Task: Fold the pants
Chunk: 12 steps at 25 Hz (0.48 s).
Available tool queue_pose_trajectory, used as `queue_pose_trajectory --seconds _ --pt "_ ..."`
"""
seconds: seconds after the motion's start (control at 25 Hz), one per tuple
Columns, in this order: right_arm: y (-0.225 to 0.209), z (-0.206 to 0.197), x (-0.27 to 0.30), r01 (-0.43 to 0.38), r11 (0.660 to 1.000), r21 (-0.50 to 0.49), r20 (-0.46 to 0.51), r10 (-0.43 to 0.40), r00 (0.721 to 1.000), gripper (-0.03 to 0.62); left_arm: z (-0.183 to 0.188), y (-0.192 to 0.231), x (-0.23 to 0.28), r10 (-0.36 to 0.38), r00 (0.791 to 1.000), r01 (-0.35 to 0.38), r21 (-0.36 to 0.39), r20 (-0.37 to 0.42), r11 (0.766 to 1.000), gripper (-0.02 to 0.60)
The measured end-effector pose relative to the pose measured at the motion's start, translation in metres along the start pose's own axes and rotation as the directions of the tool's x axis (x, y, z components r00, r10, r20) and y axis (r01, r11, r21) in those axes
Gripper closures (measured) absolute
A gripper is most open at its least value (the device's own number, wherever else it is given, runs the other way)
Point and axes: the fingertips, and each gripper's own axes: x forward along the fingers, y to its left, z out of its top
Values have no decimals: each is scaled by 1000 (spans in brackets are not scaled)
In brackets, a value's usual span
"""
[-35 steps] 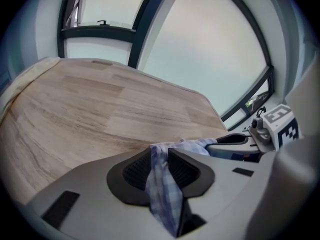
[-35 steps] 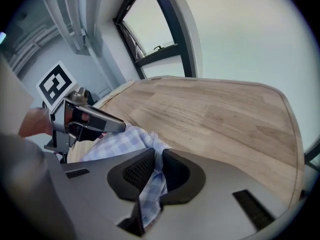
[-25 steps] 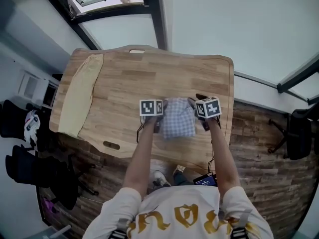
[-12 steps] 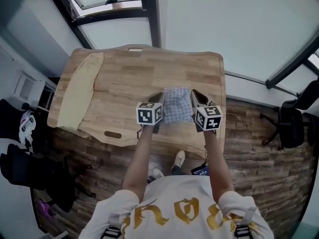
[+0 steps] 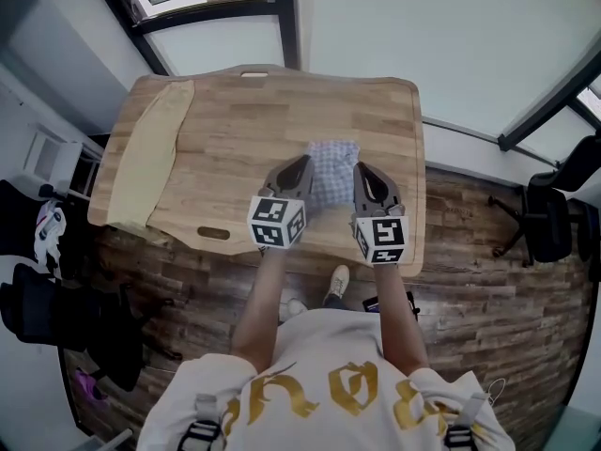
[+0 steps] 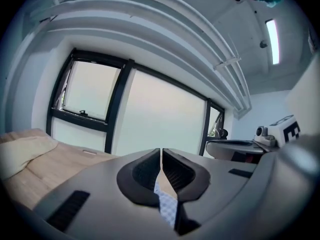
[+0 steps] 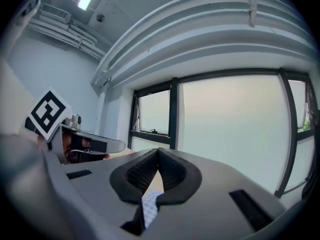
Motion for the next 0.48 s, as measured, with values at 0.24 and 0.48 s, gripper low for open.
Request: queue_pose_trajectory --seconds 0.24,0.48 --pt "4 2 -2 -4 1000 -3 15 4 1000 571 -5 -5 1 6 1000 -5 56 -12 998 535" --pt "-5 5 1 17 1000 7 35 -17 999 571 -11 3 2 18 1000 -18 48 -15 999 535"
